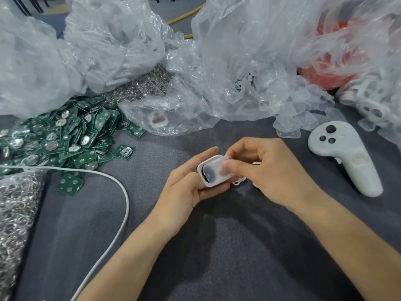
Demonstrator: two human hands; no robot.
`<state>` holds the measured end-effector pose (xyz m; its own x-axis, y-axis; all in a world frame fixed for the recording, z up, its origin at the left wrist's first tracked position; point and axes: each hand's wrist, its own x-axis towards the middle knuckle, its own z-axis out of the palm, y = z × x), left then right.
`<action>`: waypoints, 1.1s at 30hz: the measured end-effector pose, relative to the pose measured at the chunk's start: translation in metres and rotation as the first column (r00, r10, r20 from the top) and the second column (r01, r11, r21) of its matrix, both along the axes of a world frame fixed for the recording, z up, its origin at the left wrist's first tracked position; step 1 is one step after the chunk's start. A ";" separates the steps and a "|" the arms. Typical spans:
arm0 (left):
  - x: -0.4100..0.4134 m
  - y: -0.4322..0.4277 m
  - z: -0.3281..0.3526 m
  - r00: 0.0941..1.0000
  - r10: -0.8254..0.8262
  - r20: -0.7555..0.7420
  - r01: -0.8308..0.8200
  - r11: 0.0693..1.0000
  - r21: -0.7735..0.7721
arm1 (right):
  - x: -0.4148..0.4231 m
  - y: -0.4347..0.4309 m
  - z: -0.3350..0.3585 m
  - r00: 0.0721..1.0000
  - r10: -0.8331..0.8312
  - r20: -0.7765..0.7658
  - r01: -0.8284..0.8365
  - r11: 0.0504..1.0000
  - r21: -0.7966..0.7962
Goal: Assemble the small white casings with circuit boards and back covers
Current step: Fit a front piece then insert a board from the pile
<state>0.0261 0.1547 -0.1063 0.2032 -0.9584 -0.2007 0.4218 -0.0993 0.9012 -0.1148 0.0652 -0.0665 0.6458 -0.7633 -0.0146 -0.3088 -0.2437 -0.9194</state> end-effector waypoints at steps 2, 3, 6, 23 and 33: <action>0.000 0.001 0.000 1.000 -0.003 0.027 0.003 1.000 0.003 | 0.002 0.002 -0.004 1.000 -0.014 -0.014 0.014 1.000 -0.024; 0.000 0.001 0.001 0.999 -0.006 0.039 0.005 1.000 0.002 | 0.002 0.003 -0.006 0.999 -0.024 -0.024 0.023 0.999 -0.039; -0.001 0.002 0.002 0.999 -0.012 0.049 0.012 1.000 -0.003 | 0.004 0.006 -0.008 0.998 -0.055 -0.017 0.054 0.996 -0.068; -0.001 0.002 0.000 1.000 -0.028 0.002 0.028 0.999 -0.046 | 0.011 0.018 -0.013 0.986 -0.164 0.027 0.165 0.947 -0.275; -0.003 0.001 -0.005 0.998 0.004 0.068 0.002 0.997 -0.079 | 0.006 0.009 -0.010 0.998 -0.058 0.017 0.060 0.989 -0.136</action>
